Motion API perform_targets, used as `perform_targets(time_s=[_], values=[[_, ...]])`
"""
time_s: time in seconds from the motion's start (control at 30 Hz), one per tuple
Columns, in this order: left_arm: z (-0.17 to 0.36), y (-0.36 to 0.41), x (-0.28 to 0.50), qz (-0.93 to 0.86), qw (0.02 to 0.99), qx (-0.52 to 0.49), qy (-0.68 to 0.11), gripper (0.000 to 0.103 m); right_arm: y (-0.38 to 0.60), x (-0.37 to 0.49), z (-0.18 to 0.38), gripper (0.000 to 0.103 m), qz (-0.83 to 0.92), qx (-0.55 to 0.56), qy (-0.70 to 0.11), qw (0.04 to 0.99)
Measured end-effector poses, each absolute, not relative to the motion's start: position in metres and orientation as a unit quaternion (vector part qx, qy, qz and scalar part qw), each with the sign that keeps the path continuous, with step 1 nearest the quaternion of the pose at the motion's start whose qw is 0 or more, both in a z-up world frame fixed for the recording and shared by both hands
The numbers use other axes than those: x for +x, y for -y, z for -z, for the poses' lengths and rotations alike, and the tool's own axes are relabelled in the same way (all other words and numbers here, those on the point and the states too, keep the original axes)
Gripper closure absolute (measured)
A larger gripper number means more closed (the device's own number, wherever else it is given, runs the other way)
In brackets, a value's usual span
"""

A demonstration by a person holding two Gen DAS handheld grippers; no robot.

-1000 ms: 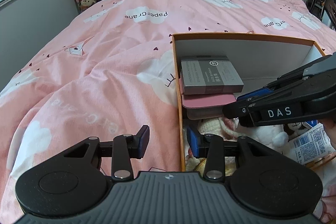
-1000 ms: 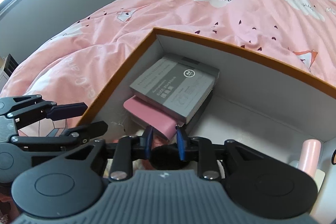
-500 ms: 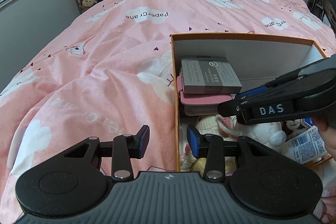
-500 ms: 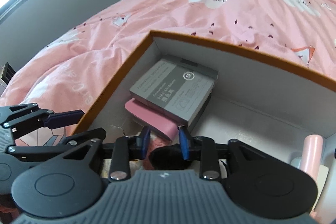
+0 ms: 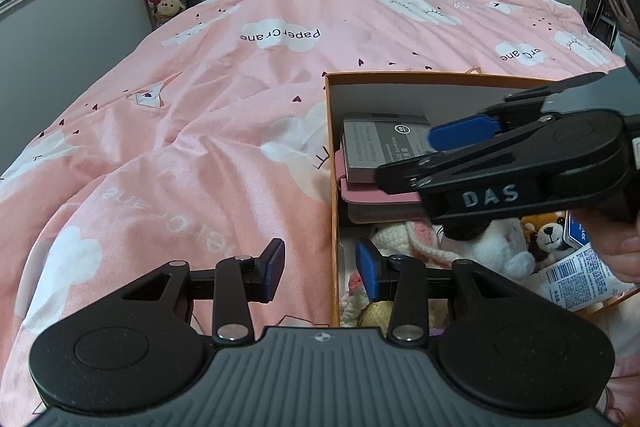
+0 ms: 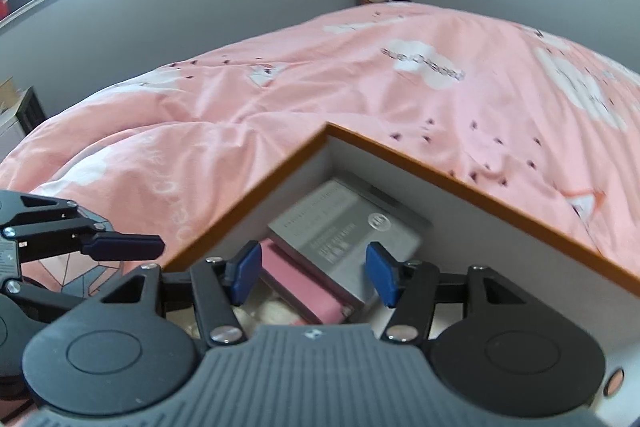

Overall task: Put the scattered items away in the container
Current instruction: 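Open both tools to release the wallet and silver box, then withdraw, then move the left tool to the picture box while the right tool moves to the round mirror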

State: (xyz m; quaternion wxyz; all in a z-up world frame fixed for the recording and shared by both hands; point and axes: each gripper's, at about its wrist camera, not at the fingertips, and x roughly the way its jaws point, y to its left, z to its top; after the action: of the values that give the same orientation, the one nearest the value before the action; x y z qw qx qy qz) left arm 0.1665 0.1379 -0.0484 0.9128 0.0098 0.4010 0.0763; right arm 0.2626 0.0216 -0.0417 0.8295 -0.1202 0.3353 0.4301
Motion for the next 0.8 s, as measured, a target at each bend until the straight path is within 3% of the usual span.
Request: perform_targets(time_s=[0.17,0.3,0.43,0.5,0.8], values=[[0.048,-0.139,0.166,-0.074,0.914,0.007,-0.399,0.057,-0.023,0.262,0.043,0.045,-0.415,-0.129,-0.336,0.836],[0.051,-0.139,0.168,-0.075,0.912,0.008,-0.402,0.057,-0.018,0.266,0.046,0.038,-0.398,-0.125,-0.350,0.839],[0.051,-0.140,0.169,-0.077,0.912,0.007,-0.403,0.057,-0.017,0.271,0.052,0.037,-0.390,-0.121,-0.364,0.837],[0.051,-0.140,0.169,-0.080,0.911,0.006,-0.404,0.057,-0.020,0.269,0.052,0.044,-0.393,-0.122,-0.357,0.839],[0.044,-0.138,0.164,-0.078,0.914,0.003,-0.398,0.057,-0.014,0.265,0.044,0.046,-0.391,-0.112,-0.356,0.842]])
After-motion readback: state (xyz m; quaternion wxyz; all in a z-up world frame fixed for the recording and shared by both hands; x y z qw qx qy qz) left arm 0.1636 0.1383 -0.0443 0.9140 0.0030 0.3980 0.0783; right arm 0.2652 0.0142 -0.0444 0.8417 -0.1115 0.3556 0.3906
